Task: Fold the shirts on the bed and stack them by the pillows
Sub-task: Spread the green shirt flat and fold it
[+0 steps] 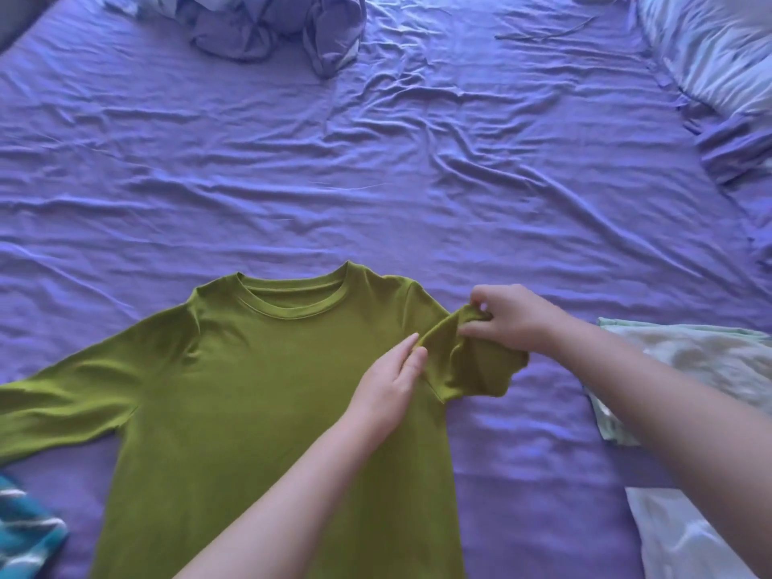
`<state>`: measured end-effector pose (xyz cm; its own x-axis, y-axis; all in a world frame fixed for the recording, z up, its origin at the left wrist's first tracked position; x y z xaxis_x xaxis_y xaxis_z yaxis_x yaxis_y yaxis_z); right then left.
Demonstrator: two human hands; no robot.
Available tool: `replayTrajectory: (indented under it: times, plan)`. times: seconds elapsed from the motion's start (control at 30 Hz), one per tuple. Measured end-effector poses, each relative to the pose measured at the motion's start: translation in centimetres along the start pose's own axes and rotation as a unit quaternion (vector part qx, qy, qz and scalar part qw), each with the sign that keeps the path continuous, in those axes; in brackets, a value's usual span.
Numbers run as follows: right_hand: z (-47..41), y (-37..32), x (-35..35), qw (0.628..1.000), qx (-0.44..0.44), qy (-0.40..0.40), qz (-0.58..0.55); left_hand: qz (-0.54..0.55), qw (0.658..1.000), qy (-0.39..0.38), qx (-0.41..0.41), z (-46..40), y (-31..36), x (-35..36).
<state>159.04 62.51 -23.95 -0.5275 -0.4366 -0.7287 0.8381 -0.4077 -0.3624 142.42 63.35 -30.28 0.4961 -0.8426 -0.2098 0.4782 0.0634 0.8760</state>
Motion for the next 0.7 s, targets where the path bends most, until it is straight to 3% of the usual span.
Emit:
replayTrajectory:
  times: [0.07, 0.17, 0.23, 0.3, 0.37, 0.43, 0.5, 0.7]
  plan:
    - [-0.6, -3.4, 1.3, 0.983, -0.029, -0.050, -0.174, 0.083, 0.996, 0.017, -0.020, 1.4, -0.6, -1.4]
    - [-0.9, -8.0, 5.4, 0.860, -0.047, -0.187, -0.472, 0.250, 0.966, 0.033, -0.057, 3.0, -2.5, -3.0]
    - [-1.4, -8.5, 6.1, 0.843, -0.043, -0.149, -0.515, 0.310, 0.946, 0.048, -0.081, 3.7, -4.0, -4.3]
    - [-2.0, -7.5, 6.1, 0.923, -0.037, -0.061, -0.378, 0.304, 0.946, 0.057, -0.097, 4.2, -4.9, -5.4]
    - [-2.1, -7.5, 7.1, 0.989, -0.056, -0.020, -0.132, 0.288, 0.947, 0.073, -0.119, 4.4, -6.1, -6.1]
    - [-2.2, -7.2, 10.2, 0.996, -0.064, -0.045, 0.039, 0.256, 0.956, 0.082, -0.121, 4.2, -6.6, -6.5]
    - [-2.4, -6.1, 12.4, 0.989, -0.044, -0.054, 0.132, 0.204, 0.972, 0.077, -0.086, 3.5, -6.0, -6.6]
    - [-2.4, -5.1, 12.2, 0.985, 0.002, 0.020, 0.169, -0.061, 0.997, 0.042, -0.033, 1.4, -3.3, -6.4]
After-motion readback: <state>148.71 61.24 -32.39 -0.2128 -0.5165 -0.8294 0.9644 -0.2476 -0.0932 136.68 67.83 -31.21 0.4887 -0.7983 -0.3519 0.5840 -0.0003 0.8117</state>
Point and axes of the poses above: each hand's wrist, its own z-axis away from the middle knuckle, its own x-axis out of the palm, y = z × x, the point moved 10 cm from there along -z, towards the middle knuckle, and after that the axes turned 13 degrees about -y, right-handed, at the moved point
